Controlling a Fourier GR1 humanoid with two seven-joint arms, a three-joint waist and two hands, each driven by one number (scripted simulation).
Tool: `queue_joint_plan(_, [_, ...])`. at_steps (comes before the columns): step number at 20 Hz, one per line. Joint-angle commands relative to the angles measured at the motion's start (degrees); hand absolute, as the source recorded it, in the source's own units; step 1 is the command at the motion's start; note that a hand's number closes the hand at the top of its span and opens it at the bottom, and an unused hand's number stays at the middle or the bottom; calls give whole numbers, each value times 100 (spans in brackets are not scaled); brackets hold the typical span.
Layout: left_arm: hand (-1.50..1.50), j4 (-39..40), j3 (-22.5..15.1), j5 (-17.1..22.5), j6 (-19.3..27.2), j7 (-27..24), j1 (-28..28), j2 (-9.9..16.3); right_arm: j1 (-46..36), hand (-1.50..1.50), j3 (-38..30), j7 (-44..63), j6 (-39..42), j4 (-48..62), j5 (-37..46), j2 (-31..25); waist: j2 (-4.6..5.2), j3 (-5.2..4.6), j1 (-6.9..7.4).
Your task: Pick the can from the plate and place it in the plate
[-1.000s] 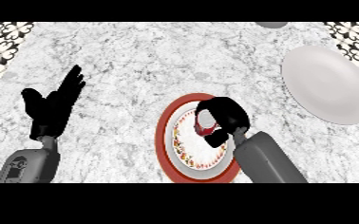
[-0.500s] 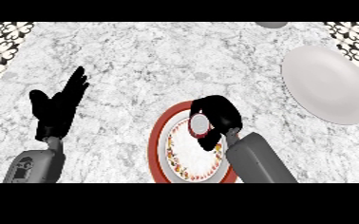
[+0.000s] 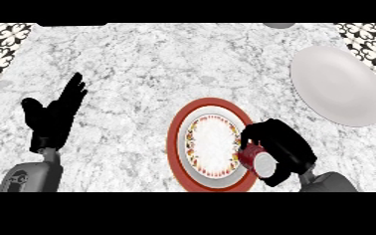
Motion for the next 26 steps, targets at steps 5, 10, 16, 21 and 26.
queue_joint_plan(5, [0,-71,59,61,-47,109,42,32,692,150,-1607,-623,-1464,-1457,-645,-352,-1,2,-87])
queue_joint_plan(10, [0,-293,-10,-2,-24,103,74,-42,915,150,-2642,-578,-1446,-1567,-1349,-450,26,0,78])
queue_joint_plan(16, [0,-128,19,-16,-142,240,-162,-4,68,150,-3404,-296,-863,-355,-2149,-516,50,-1,154])
queue_joint_plan(21, [0,73,-9,-129,-115,97,-318,-97,-749,150,-3984,-991,-761,1441,-2287,-995,62,1,180])
queue_joint_plan(26, [0,-100,87,-59,-209,102,-35,-59,-1453,150,-4224,-1846,-930,3230,-2082,-1358,62,4,228])
